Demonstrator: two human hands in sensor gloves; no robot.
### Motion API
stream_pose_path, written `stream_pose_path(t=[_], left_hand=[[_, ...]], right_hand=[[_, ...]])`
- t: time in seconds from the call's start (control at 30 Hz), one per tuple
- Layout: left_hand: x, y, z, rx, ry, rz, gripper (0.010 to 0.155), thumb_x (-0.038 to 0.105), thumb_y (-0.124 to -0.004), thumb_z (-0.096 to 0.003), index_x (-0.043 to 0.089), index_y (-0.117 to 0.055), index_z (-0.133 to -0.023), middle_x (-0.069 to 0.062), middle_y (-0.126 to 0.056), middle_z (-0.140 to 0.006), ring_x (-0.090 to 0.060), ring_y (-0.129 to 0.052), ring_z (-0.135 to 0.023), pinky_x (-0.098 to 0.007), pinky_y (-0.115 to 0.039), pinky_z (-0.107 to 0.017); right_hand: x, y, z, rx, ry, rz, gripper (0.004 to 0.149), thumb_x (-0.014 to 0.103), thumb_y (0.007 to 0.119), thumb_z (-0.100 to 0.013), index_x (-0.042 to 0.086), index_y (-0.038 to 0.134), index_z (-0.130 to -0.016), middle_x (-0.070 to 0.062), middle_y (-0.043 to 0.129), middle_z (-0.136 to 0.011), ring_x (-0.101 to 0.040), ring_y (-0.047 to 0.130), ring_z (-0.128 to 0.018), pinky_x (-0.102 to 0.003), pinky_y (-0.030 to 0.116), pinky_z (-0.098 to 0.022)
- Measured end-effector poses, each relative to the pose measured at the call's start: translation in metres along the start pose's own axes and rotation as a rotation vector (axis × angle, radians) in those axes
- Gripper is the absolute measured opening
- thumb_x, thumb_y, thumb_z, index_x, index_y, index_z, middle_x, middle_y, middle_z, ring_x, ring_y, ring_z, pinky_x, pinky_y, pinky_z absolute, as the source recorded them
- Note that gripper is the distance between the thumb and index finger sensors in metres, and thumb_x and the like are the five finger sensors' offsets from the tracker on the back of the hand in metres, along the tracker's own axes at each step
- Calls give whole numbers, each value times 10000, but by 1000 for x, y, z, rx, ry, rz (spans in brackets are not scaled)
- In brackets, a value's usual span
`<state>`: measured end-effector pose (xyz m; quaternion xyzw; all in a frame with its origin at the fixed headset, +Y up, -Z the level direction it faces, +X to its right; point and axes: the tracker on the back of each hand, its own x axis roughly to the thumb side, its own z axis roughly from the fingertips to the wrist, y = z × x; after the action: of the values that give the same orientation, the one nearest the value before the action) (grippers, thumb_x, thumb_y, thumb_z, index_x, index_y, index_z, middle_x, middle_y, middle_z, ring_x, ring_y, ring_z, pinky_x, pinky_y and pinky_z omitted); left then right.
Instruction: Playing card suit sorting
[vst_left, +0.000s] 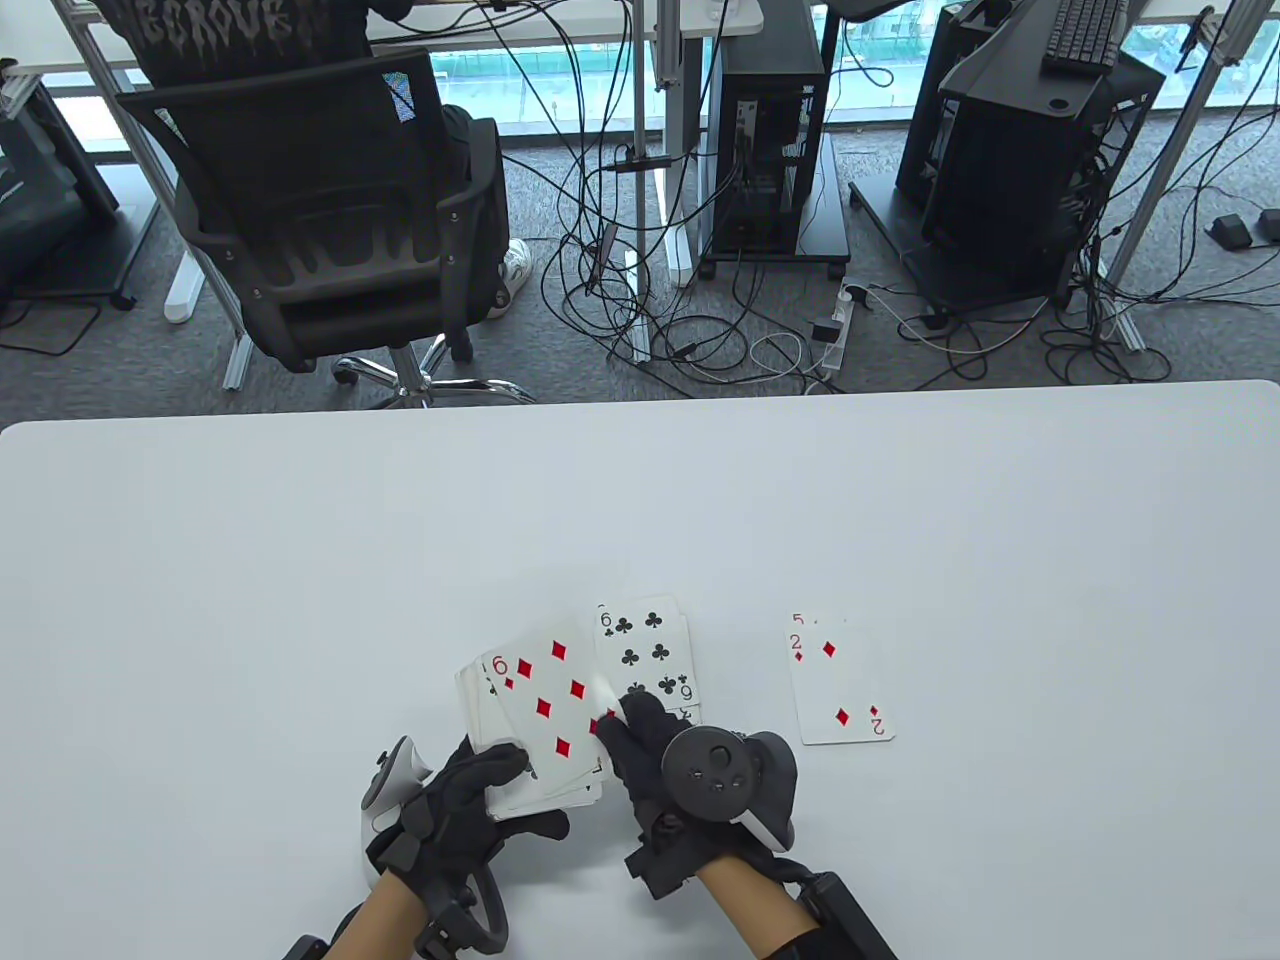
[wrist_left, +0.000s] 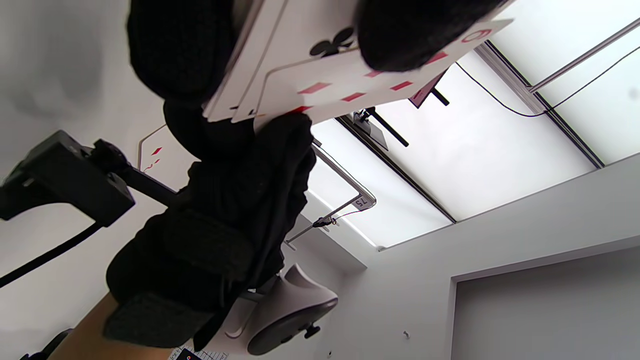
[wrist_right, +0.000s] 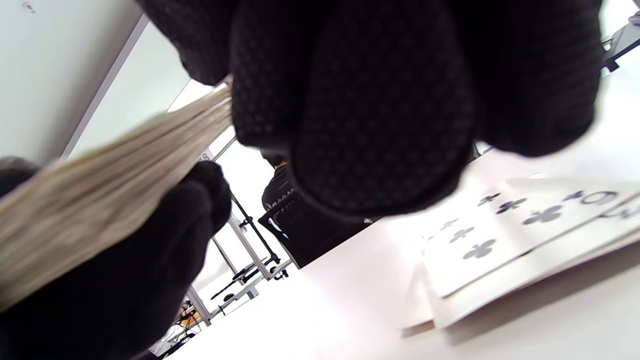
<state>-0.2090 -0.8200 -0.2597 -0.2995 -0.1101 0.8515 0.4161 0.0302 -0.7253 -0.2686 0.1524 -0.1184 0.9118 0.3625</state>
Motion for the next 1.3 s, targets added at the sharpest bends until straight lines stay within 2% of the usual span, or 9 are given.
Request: stream_pose_path(t=[0.17,0.27,0.4,0.53,0.6,0.73,0.93,1.2,1.3], left_hand=[[0,-1,0,-6,-3,8,588,436,-709,-607,374,-370,-1083,40,-518,-1145,-308,-687,-1014,-419,-825,-555],[0,-2,0,-5,-5,13,587,436,-707,-608,373,-370,-1083,40,-520,-1144,-307,-688,-1013,-417,-826,-554],[1,-2,0,-5,-10,18,588,438,-708,-607,373,-369,-1083,39,-519,-1145,-306,-688,-1014,-418,-826,-554],[1,-2,0,1,-11,21,586,438,-707,-608,375,-368,-1082,41,-518,-1144,-306,-687,-1014,-417,-826,-554],[1,-3,0,3,-12,23,588,439,-706,-607,373,-367,-1083,41,-519,-1144,-306,-687,-1014,-417,-826,-554],[1,-2,0,5,-9,22,588,438,-706,-608,372,-367,-1084,41,-517,-1144,-306,-687,-1013,-416,-826,-556],[1,-3,0,7,-11,24,588,439,-705,-608,374,-366,-1083,41,-517,-1144,-305,-687,-1014,-415,-826,-555],[0,-3,1,12,-7,26,587,440,-705,-608,374,-366,-1083,40,-516,-1145,-306,-687,-1014,-416,-827,-554],[0,-3,1,12,-3,23,587,440,-705,-608,374,-366,-1083,41,-517,-1145,-304,-687,-1014,-416,-826,-555]], right_hand=[[-29,-19,-2,-56,108,-68,395,252,677,-509,-70,741,-728,-63,942,-396,-181,1001,-213,-416,893,-224],[-52,-29,-5,-31,146,-180,398,251,678,-511,-76,740,-727,-56,939,-389,-174,997,-205,-412,892,-220],[-87,-46,-2,-81,330,-284,395,230,687,-513,-106,748,-712,-66,937,-360,-181,989,-173,-421,885,-194],[-119,-70,-1,-88,545,-54,397,224,690,-513,-119,754,-703,-61,934,-338,-172,982,-147,-413,882,-173],[-128,-79,-1,-93,583,79,397,225,694,-511,-119,761,-698,-54,934,-326,-165,979,-135,-408,882,-164],[-140,-88,0,-4,644,352,403,225,702,-508,-125,764,-697,-59,934,-324,-173,977,-135,-417,879,-166],[-139,-74,-5,156,613,782,417,234,702,-504,-130,765,-698,-58,934,-333,-177,979,-145,-426,879,-181],[-143,-51,-13,402,705,1045,422,228,668,-513,-129,751,-722,-65,928,-363,-189,979,-176,-445,872,-214],[-143,-46,-14,413,658,1123,442,229,654,-516,-139,743,-745,-78,929,-384,-205,980,-196,-457,868,-228]])
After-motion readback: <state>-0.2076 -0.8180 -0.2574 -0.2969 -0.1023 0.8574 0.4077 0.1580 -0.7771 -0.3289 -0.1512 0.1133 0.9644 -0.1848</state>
